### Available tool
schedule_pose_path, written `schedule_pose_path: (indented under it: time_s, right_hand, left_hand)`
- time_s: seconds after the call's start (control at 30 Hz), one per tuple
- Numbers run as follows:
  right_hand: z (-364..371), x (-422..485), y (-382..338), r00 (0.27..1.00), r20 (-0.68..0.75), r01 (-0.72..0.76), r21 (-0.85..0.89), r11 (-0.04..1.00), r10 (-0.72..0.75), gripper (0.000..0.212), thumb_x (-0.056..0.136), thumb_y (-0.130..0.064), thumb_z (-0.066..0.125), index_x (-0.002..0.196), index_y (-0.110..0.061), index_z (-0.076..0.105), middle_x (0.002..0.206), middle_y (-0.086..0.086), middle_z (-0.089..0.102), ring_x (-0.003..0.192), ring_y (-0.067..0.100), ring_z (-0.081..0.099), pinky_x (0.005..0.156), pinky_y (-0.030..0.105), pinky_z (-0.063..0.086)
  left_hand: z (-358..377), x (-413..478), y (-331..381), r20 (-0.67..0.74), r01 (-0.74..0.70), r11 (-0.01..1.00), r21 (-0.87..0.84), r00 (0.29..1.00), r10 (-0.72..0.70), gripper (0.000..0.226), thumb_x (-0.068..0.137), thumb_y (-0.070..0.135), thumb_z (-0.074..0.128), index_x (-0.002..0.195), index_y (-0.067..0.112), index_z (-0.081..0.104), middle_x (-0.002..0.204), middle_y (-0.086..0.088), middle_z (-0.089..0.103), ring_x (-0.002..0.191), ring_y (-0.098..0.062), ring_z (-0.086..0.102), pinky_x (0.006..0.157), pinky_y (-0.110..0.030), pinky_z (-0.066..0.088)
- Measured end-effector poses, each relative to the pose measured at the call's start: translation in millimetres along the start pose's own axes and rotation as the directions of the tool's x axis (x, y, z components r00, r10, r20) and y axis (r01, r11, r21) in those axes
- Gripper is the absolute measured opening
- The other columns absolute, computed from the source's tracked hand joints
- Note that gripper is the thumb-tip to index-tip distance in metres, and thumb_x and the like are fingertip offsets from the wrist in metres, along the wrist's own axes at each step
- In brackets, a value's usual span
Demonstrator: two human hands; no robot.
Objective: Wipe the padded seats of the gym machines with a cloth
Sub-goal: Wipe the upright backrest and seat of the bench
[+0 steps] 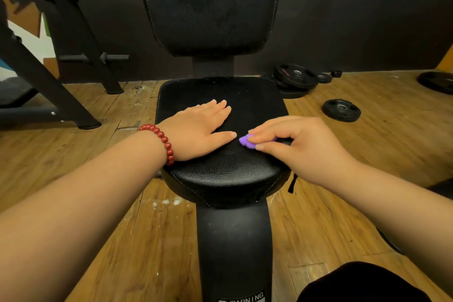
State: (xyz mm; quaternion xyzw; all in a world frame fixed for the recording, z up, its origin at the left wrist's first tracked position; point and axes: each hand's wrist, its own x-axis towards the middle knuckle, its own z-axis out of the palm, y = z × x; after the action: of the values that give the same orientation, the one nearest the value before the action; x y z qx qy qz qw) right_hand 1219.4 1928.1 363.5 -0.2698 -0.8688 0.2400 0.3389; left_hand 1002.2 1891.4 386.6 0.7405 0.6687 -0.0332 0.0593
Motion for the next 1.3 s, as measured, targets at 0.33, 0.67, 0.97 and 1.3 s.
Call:
schedule_pose_path:
  time_s: [0.33,0.67,0.97,1.3]
  right_hand:
    - [-3.5,22.1,17.8,0.999,-0.027,-0.031,-0.052,0.998,0.029,0.018,0.081,-0.013,0.075,0.097,-0.022,0.077,0.103,-0.011,0.072,0.102,-0.003,0.062,0.094,0.016,0.047]
    - [-6.1,66.1,35.0,0.979,0.153,0.157,-0.123,0.98,-0.138,0.024,0.084,-0.018,0.074,0.107,-0.024,0.075,0.109,-0.012,0.07,0.105,-0.002,0.061,0.093,0.019,0.048]
    - [3.3,83.6,49.9,0.998,0.061,-0.002,-0.171,0.985,0.013,0.035,0.087,-0.021,0.069,0.12,-0.032,0.066,0.114,-0.02,0.061,0.113,-0.003,0.054,0.099,0.012,0.039]
    - [7.6,79.1,54.6,0.991,-0.105,-0.099,-0.151,0.984,0.084,0.027,0.088,-0.017,0.066,0.114,-0.019,0.071,0.113,-0.006,0.068,0.106,0.013,0.058,0.098,0.015,0.036]
  left_hand:
    - [-3.1,-0.6,-2.9,0.012,-0.004,0.997,-0.075,1.0,0.005,0.066,0.099,0.051,0.032,0.154,0.028,0.003,0.161,0.012,-0.003,0.147,-0.006,-0.004,0.117,-0.026,0.001]
    - [-11.0,25.8,-17.9,-0.13,0.0,0.995,-0.103,0.991,-0.014,0.053,0.101,0.039,0.039,0.151,0.03,0.026,0.159,0.012,0.019,0.147,-0.01,0.011,0.121,-0.035,0.011]
    - [-5.7,40.5,-24.8,-0.066,0.044,0.995,-0.094,0.997,-0.05,0.068,0.096,0.054,0.031,0.154,0.027,0.008,0.162,0.008,0.002,0.148,-0.01,-0.001,0.12,-0.031,0.004]
    - [-15.1,35.8,-8.2,-0.042,0.044,0.99,-0.132,0.998,-0.05,0.078,0.087,0.055,0.015,0.155,0.016,0.01,0.163,-0.001,0.003,0.149,-0.015,-0.002,0.116,-0.03,-0.008]
